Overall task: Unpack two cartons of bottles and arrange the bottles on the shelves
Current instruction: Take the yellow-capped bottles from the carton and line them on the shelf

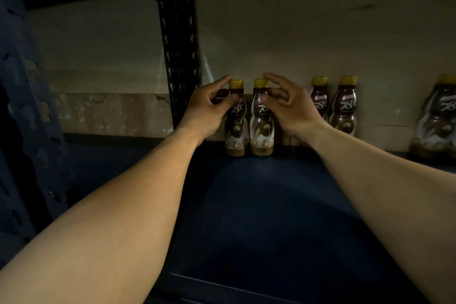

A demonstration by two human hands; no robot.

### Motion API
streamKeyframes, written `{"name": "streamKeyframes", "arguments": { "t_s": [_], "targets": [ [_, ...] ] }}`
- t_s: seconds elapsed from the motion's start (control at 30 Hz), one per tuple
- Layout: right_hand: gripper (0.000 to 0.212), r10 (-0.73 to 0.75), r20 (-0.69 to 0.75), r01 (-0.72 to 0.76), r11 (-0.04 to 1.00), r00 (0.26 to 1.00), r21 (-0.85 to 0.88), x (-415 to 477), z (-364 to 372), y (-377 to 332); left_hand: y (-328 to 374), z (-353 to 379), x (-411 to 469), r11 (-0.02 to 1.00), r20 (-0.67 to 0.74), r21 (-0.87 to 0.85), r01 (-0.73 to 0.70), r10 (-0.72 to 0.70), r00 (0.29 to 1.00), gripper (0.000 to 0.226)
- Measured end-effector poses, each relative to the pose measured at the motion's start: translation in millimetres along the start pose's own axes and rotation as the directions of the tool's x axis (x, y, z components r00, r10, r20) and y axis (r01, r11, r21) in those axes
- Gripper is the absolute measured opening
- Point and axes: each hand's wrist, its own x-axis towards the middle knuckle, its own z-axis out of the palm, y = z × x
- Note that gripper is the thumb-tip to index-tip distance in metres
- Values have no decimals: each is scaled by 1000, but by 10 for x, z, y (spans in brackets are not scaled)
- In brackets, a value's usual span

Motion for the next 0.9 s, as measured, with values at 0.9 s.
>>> {"name": "streamKeyframes", "arguments": {
  "t_s": [0.9],
  "targets": [
    [95, 149, 106, -146, 989, 983, -35, -178, 34, 269, -268, -130, -94, 983, 157, 131, 130, -150, 976, 83]
  ]
}}
